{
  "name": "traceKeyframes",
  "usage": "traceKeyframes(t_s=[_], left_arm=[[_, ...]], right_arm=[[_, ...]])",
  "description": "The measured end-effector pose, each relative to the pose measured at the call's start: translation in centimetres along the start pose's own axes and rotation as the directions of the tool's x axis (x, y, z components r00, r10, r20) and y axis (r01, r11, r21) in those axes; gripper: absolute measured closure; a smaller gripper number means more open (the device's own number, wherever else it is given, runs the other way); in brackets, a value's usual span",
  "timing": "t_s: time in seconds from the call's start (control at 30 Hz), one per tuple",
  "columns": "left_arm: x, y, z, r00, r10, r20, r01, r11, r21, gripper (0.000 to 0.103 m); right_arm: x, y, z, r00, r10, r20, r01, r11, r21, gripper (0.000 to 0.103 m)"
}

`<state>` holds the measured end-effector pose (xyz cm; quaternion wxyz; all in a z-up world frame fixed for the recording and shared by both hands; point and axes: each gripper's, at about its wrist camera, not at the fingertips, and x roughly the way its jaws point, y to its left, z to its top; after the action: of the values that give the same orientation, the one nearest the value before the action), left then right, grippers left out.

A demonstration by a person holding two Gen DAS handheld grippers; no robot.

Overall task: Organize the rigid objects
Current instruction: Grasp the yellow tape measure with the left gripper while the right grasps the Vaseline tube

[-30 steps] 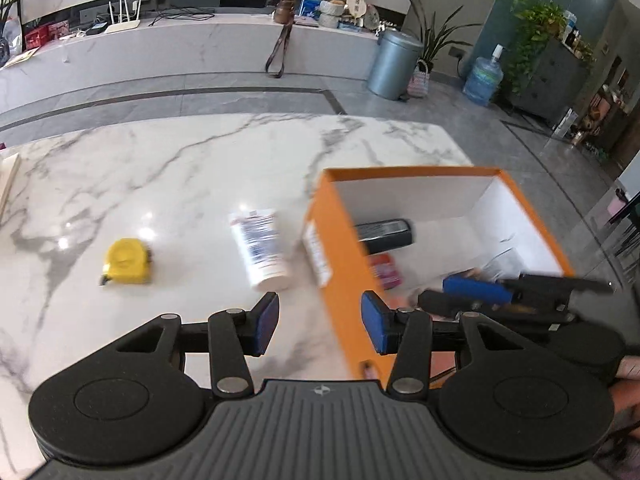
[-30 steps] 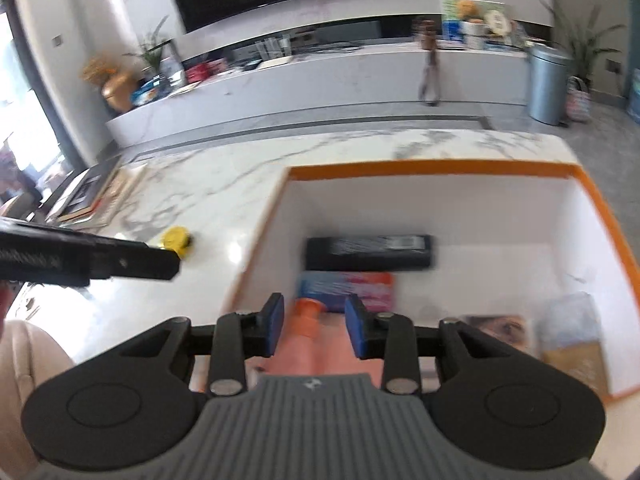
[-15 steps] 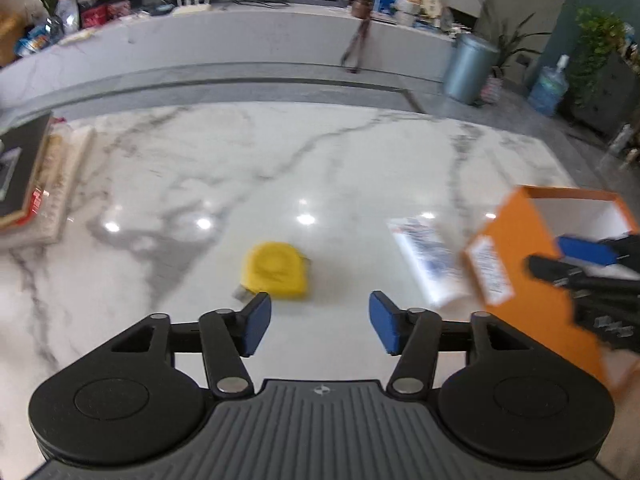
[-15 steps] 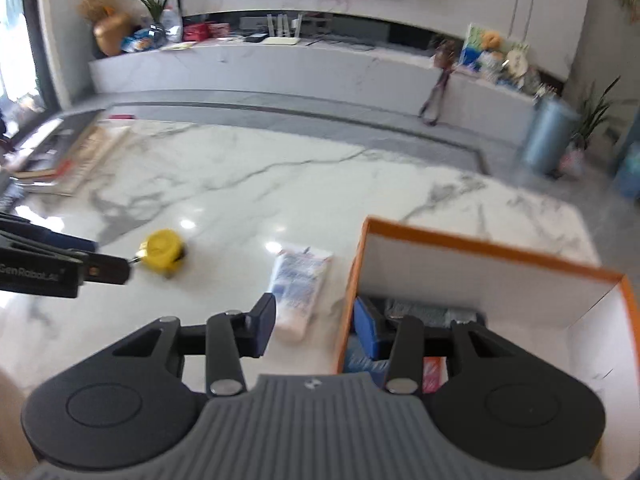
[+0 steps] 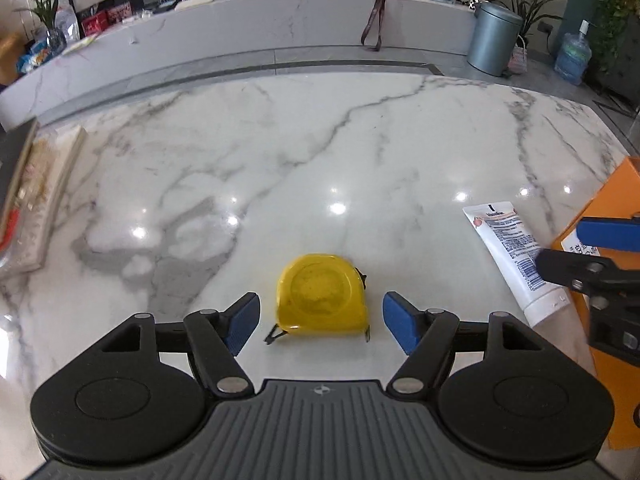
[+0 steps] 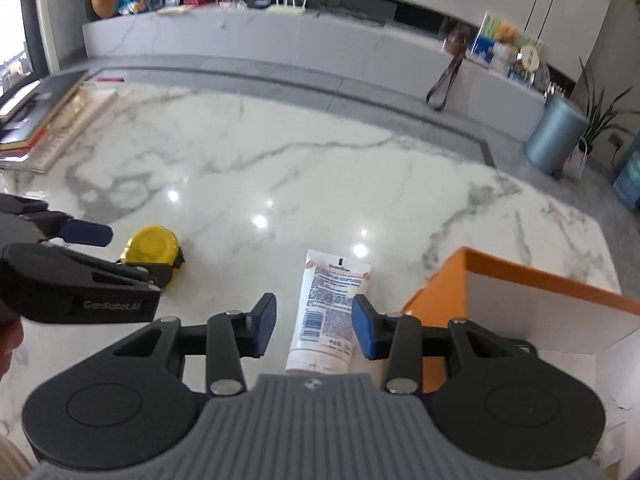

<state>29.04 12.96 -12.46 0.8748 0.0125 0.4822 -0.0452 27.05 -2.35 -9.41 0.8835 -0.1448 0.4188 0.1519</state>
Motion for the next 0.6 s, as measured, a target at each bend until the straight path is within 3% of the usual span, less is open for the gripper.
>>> traceKeyframes(t_s=[0.13, 0.33, 0.4, 0.6], left_arm=[[0.7, 0.0, -0.3, 1.000, -0.020, 0.000, 0.020, 1.000, -0.004, 0.022], [1.3, 0.1, -0.4, 1.000, 0.003, 0.002, -0.003, 1.000, 0.001, 0.037], [1.3, 0.2, -0.5, 1.000, -0.010, 0.010, 0.010, 1.000, 0.001, 0.041], [1.1, 0.5, -0.8, 1.000, -0.019, 0.024, 0.020, 1.000, -0.017, 0.042]], right_arm=[[2.4, 0.1, 0.7, 0.997, -0.015, -0.073, 0.016, 1.000, 0.010, 0.057], [4.8, 0.7, 0.7, 0.983, -0.063, -0.171, 0.074, 0.996, 0.058, 0.055], [5.1, 0.8, 0.7, 0.982, -0.083, -0.171, 0.100, 0.991, 0.090, 0.055], [5.2, 1.0, 0.2, 0.982, -0.095, -0.162, 0.117, 0.984, 0.132, 0.058]])
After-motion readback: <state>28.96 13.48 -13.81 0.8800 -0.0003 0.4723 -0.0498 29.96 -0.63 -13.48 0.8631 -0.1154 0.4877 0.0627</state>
